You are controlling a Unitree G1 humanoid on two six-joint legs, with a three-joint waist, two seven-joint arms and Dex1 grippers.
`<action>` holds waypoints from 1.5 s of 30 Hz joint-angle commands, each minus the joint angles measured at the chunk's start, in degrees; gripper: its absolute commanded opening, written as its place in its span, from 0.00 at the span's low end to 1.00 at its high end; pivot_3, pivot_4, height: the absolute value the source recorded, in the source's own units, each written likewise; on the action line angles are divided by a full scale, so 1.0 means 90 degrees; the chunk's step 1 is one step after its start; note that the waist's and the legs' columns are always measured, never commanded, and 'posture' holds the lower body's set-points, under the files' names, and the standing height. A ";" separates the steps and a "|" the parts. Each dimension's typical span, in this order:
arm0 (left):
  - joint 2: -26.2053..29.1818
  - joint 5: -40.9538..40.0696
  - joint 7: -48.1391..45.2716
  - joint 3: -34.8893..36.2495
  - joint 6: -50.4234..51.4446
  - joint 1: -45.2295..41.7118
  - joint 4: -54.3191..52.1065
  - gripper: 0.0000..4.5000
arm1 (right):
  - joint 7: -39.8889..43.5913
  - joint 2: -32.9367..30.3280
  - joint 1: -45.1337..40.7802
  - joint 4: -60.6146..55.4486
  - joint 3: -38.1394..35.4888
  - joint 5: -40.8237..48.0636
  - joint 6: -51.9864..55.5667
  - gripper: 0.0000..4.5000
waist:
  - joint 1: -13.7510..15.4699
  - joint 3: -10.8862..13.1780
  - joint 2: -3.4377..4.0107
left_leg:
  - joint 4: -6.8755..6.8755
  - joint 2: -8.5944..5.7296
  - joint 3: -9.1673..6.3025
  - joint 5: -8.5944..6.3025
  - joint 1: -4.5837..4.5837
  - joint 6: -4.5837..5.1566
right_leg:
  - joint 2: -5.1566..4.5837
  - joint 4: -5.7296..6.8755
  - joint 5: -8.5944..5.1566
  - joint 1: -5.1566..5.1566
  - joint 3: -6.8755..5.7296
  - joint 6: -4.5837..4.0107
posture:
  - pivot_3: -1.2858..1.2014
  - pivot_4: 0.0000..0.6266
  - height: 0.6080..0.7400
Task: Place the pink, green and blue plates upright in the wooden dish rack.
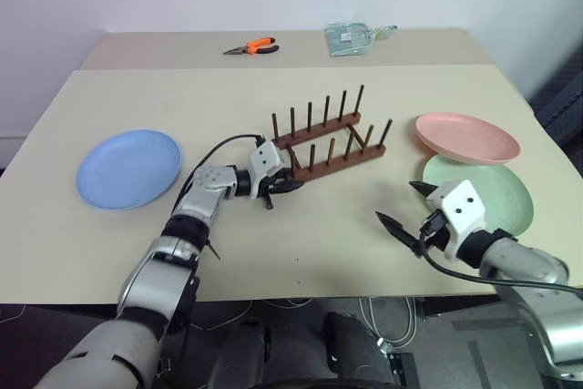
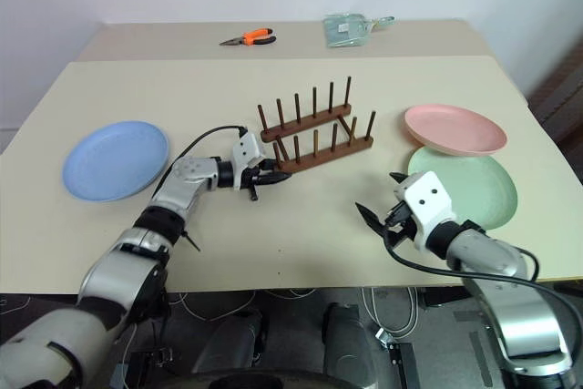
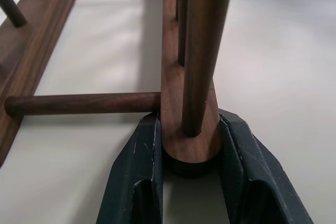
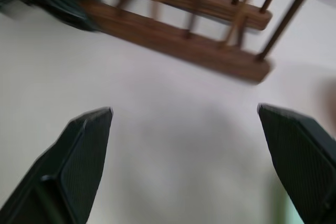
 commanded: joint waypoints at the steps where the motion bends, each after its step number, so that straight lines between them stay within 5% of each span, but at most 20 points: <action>1: 0.0270 -0.0346 -0.0343 -0.0196 0.0864 0.0616 -0.1783 0.17 | 0.0329 -0.0219 0.0119 0.0036 -0.0300 0.0139 -0.0048 1.00 | 0.0004 0.0000 0.0001 | 0.0001 0.0000 0.0000 0.0000 0.0002 0.0000 | 0.0000 0.0001 0.0000 0.0001 0.0000 0.0000 | 0.52 0.24 1.00; 7: 0.0677 -0.0204 -0.0062 -0.0203 0.1495 0.1124 -0.2590 0.81 | 0.0637 -0.0409 0.0312 0.0388 -0.0519 0.0095 -0.0195 1.00 | 0.0034 -0.0001 0.0002 | 0.0008 0.0000 0.0000 0.0000 -0.0001 0.0000 | 0.0000 -0.0001 -0.0012 0.0006 -0.0001 -0.0017 | 0.52 0.24 1.00; 9: 0.0878 -0.0005 0.0117 -0.0195 0.1446 0.1158 -0.2517 1.00 | 0.0752 -0.0454 0.0392 0.0409 -0.0529 0.0113 -0.0201 0.88 | 0.0027 -0.0001 0.0002 | 0.0008 0.0000 0.0001 0.0000 0.0000 0.0001 | 0.0000 -0.0002 -0.0013 0.0006 0.0000 -0.0017 | 0.52 0.24 1.00; 12: 0.1308 -0.0095 0.0008 -0.0109 0.1740 0.1381 -0.2736 1.00 | 0.0960 -0.0537 0.0612 0.0248 -0.0352 0.0114 -0.0171 0.60 | -0.0002 -0.0003 0.0004 | 0.0002 0.0001 0.0002 0.0000 0.0006 0.0001 | 0.0000 -0.0001 -0.0013 0.0006 -0.0001 -0.0016 | 0.52 0.24 1.00; 17: 0.1878 -0.1043 -0.0531 -0.0057 0.2941 0.2185 -0.4244 0.46 | 0.0778 -0.0339 0.0557 0.0212 0.0202 -0.0090 -0.0174 0.02 | -0.0128 -0.0011 0.0017 | -0.0015 0.0008 0.0004 -0.0001 0.0019 0.0001 | 0.0001 0.0002 -0.0019 0.0007 -0.0001 -0.0016 | 0.52 0.24 1.00; 21: 0.1400 -0.1160 0.0097 -0.0348 0.3383 0.2466 -0.4999 0.02 | 0.0227 -0.0065 0.0017 0.0708 0.0874 -0.0746 -0.0311 0.00 | -0.0098 -0.0012 0.0018 | -0.0009 0.0008 0.0003 -0.0001 0.0015 0.0001 | 0.0000 -0.0002 -0.0030 0.0009 -0.0001 -0.0005 | 0.52 0.24 1.00; 31: -0.0186 0.0338 0.3252 -0.0369 0.2513 0.1496 -0.3043 0.02 | -0.0749 0.0708 -0.1910 0.2971 0.1787 -0.1987 -0.1017 0.00 | 0.0012 -0.0016 0.0011 | 0.0014 0.0001 0.0002 0.0000 0.0034 0.0000 | -0.0001 -0.0007 -0.0024 0.0041 -0.0002 -0.0013 | 0.52 0.24 1.00; 40: -0.0255 0.0294 0.3570 -0.0125 0.1929 0.0797 -0.1929 0.02 | -0.0699 0.0912 -0.3239 0.4453 0.1939 -0.2315 -0.1760 0.00 | -0.0036 -0.0017 0.0014 | -0.0021 0.0002 0.0008 0.0000 0.0079 0.0000 | 0.0000 -0.0005 -0.0005 0.0058 -0.0001 -0.0003 | 0.52 0.24 1.00; 43: -0.0115 0.0262 0.3299 -0.0204 0.1842 0.0935 -0.2191 0.01 | -0.0180 0.0392 -0.3005 0.3774 0.1756 -0.2232 -0.1766 0.18 | -0.0027 -0.0015 0.0016 | -0.0022 0.0000 0.0008 0.0000 0.0075 0.0000 | 0.0000 -0.0007 -0.0006 0.0058 -0.0001 -0.0001 | 0.52 0.24 1.00; 45: -0.0025 0.0244 0.3148 -0.0236 0.1787 0.1050 -0.2410 0.01 | 0.0055 0.0008 -0.2793 0.3190 0.1517 -0.2167 -0.1777 0.39 | -0.0021 -0.0014 0.0019 | -0.0021 -0.0001 0.0008 0.0000 0.0071 0.0000 | -0.0001 -0.0009 -0.0006 0.0057 0.0001 0.0000 | 0.52 0.24 1.00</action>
